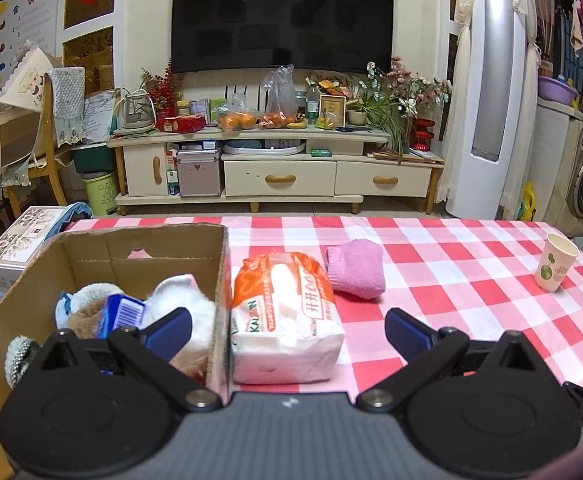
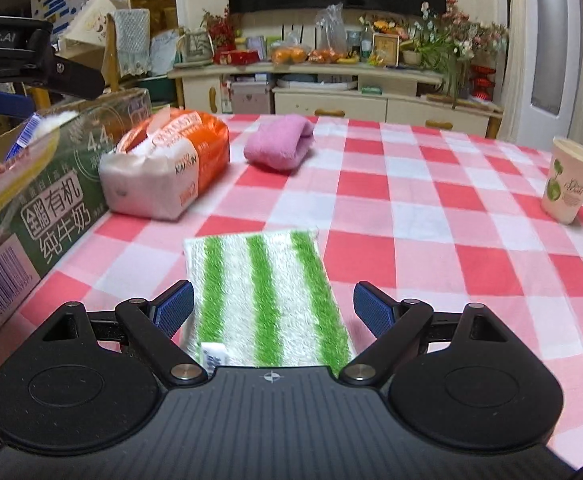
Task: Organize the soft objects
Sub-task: 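Grasp the green striped towel with the right tool while the left grasps the pink knitted sock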
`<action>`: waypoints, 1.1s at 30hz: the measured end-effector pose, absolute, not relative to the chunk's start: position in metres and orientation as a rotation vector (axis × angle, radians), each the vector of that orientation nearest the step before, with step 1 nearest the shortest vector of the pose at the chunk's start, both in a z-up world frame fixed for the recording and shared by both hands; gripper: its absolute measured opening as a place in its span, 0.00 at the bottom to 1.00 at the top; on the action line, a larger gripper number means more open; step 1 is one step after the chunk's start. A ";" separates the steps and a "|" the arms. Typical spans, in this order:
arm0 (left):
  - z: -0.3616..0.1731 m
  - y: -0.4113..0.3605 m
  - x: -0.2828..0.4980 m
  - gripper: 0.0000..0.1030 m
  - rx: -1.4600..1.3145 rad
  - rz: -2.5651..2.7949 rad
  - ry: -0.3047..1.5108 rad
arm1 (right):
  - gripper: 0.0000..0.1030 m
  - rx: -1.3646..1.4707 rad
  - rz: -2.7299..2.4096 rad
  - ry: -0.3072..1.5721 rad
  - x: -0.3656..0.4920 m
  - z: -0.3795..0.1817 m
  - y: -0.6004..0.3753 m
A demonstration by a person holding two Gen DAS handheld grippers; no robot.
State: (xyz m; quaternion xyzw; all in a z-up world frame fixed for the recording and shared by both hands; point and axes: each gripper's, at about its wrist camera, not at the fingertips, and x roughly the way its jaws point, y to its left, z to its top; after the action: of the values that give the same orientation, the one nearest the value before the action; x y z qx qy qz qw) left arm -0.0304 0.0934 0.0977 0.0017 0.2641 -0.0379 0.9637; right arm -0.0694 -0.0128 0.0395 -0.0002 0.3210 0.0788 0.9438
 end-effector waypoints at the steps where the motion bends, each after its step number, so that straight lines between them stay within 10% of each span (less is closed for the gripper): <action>1: 0.097 0.092 -0.030 0.99 0.007 -0.077 0.535 | 1.00 0.009 0.169 0.661 -0.073 0.036 -0.016; 33: 0.069 0.014 -0.005 0.99 0.127 -0.116 0.561 | 0.87 0.057 0.160 0.663 -0.054 0.031 -0.071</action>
State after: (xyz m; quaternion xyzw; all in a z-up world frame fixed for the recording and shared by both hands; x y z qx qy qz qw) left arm -0.0052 0.0142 0.0686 0.0624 0.2766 -0.0570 0.9573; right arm -0.0540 -0.0709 0.0306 0.0280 0.3251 0.0784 0.9420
